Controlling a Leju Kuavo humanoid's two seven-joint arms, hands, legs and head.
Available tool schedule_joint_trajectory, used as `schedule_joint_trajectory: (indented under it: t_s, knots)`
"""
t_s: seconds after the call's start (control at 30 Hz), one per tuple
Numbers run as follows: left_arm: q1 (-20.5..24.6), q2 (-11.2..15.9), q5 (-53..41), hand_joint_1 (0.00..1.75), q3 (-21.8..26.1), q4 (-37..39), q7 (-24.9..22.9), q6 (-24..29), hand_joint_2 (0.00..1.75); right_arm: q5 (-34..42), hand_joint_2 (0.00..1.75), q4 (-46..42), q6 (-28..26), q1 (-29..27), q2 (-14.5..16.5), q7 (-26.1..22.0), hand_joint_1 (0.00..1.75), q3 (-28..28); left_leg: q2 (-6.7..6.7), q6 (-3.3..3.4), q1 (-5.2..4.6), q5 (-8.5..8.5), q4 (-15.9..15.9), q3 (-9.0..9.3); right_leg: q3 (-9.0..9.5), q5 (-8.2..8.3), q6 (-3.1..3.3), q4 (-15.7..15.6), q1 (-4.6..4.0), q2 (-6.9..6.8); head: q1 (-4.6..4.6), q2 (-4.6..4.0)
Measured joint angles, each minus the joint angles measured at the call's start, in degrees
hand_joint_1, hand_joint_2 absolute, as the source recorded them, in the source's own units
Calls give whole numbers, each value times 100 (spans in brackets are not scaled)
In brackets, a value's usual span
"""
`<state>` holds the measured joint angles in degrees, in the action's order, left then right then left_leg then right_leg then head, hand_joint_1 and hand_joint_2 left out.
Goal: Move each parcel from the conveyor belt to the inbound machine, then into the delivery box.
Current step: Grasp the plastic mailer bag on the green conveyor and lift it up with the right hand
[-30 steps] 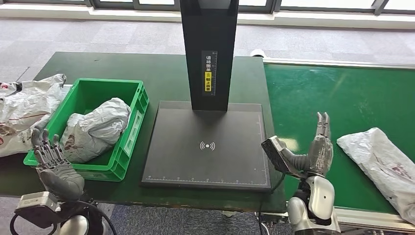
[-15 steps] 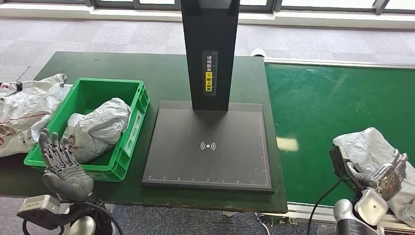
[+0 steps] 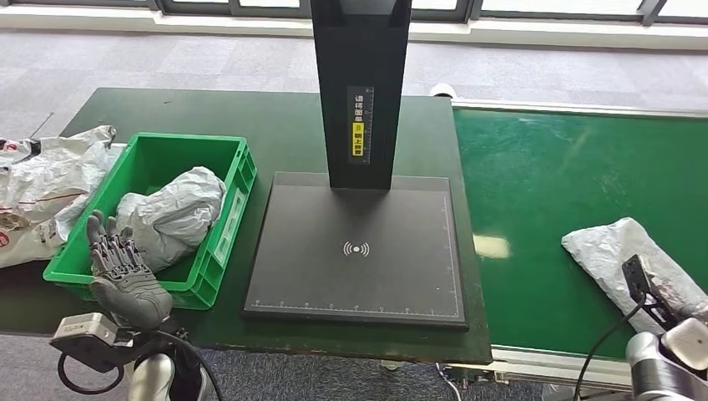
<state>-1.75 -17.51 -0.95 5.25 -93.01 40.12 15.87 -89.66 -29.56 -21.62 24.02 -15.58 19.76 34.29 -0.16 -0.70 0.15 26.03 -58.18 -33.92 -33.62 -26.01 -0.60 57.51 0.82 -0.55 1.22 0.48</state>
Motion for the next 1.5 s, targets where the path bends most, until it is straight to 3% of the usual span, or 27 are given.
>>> schedule_joint_trajectory:
  t_s: [0.27,0.6,0.73,0.93,1.0,1.2,1.5]
  knots:
    - [283,72,-5,0,0,417,1,10,0,-5,175,656,464,61,-231,59,0,-137,-8,2,0,-1,1,-3,2,-2,-2,1,0,-6,-1,0]
    - [614,173,-64,0,0,903,1,-93,0,295,175,1063,1703,174,-53,-754,0,-172,-7,3,2,-3,0,1,5,-2,-2,2,-3,-4,-1,0]
    - [744,197,-78,0,0,1070,1,-116,0,303,175,1100,2015,225,-44,-872,169,-161,0,4,3,-2,0,7,11,-1,-3,1,-3,1,0,0]
    - [783,216,-79,0,0,1185,1,-113,0,256,175,1127,2111,234,-26,-988,175,-161,1,9,2,-2,-2,10,20,1,-6,-1,-2,0,0,0]
    - [746,219,-82,0,0,1184,1,-86,0,216,175,1127,1781,250,-22,-1117,175,-161,1,10,1,-2,-2,-6,25,3,-8,0,-1,0,-1,0]
    - [470,208,-84,0,0,988,3,24,0,508,175,1028,-300,637,63,-1809,175,-133,18,18,-8,-12,-2,2,0,11,-11,3,8,19,1,0]
    - [454,197,-69,0,0,978,3,102,0,1220,175,780,-1128,856,143,-2786,175,18,-17,23,-8,-18,-1,-12,3,9,-13,2,8,-18,0,0]
